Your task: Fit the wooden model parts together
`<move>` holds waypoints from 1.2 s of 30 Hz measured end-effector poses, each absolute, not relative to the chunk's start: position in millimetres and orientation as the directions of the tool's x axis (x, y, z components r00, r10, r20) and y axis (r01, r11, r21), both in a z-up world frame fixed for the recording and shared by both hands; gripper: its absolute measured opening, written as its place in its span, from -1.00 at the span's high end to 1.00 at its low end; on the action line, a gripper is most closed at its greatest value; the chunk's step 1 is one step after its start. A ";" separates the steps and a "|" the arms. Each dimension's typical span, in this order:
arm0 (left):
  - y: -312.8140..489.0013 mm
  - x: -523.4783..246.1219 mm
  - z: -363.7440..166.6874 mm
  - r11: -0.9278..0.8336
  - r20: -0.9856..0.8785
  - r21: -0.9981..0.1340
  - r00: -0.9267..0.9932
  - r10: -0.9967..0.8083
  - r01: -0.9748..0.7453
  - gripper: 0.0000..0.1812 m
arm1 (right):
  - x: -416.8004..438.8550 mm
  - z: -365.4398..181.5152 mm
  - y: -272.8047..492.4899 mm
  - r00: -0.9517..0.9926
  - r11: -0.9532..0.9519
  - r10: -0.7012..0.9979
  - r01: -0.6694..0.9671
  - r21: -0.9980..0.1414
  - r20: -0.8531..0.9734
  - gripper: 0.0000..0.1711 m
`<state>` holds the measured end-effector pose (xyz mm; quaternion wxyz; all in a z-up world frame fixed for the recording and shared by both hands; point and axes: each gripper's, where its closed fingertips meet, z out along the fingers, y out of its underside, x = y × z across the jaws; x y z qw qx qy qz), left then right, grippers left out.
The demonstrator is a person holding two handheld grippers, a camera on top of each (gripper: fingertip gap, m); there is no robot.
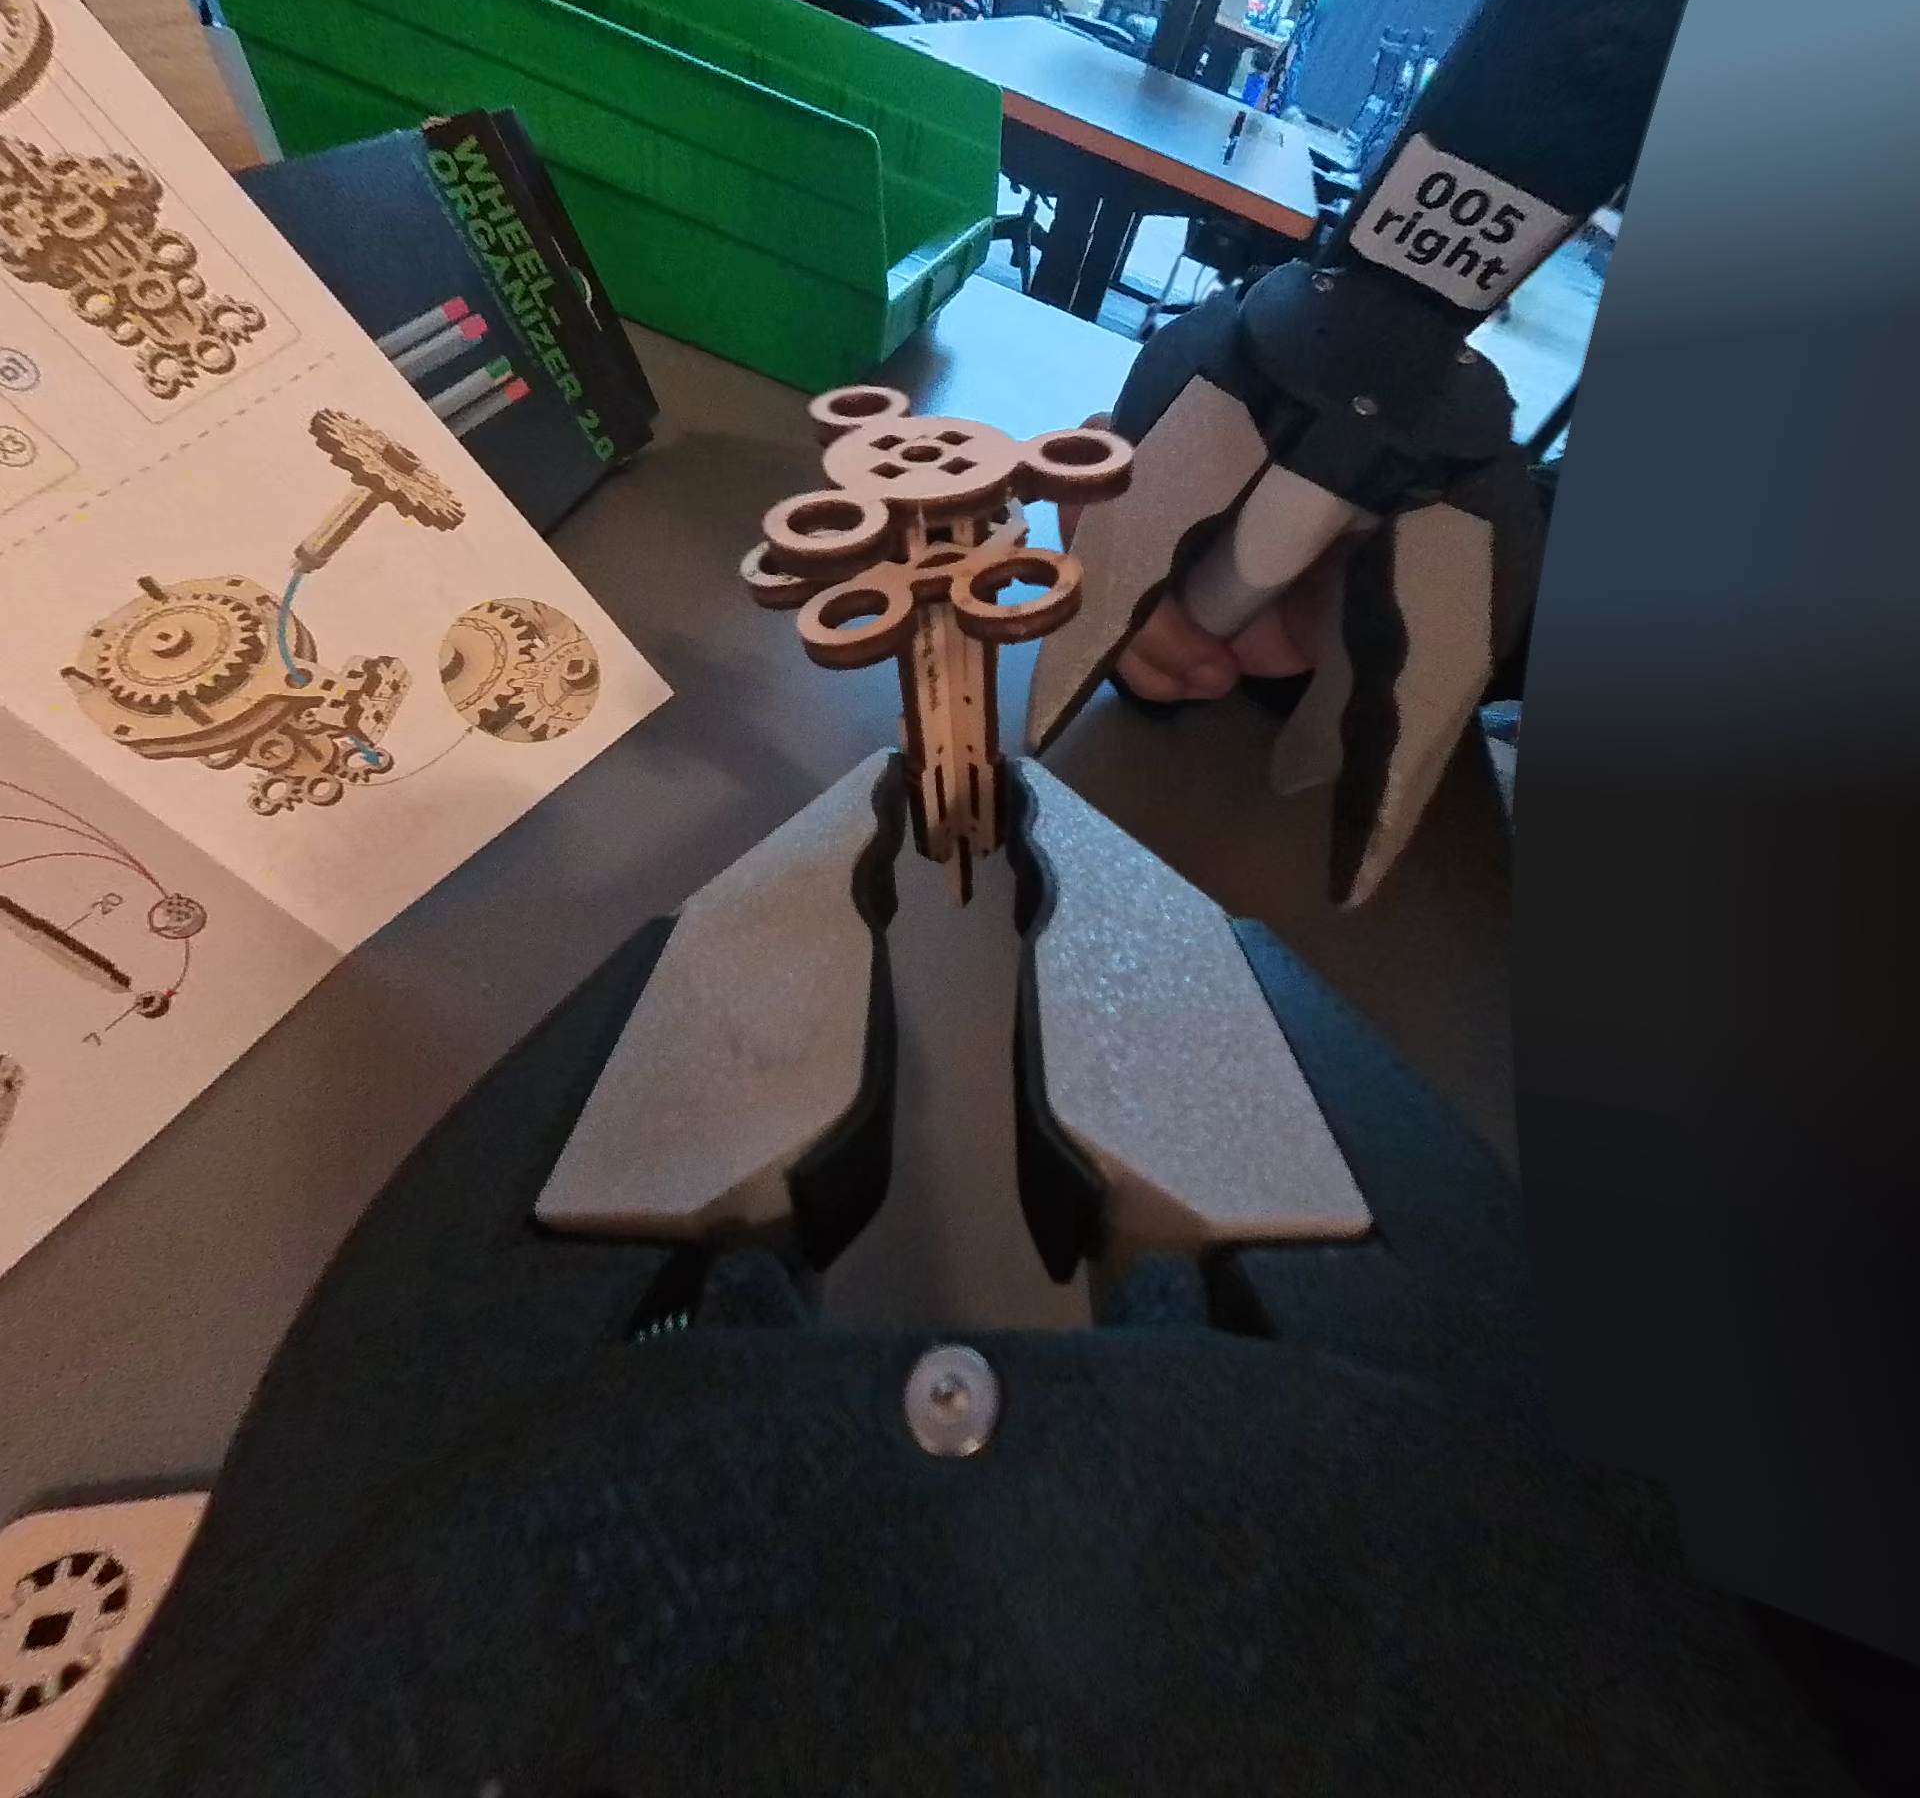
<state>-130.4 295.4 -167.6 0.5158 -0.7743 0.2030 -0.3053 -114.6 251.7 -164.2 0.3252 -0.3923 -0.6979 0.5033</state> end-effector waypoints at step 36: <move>296.7 -129.4 -178.4 -0.332 0.082 -0.926 0.761 -0.643 -0.180 0.83 | -112.6 -128.5 278.7 -0.334 0.111 0.940 0.096 -0.989 0.073 0.25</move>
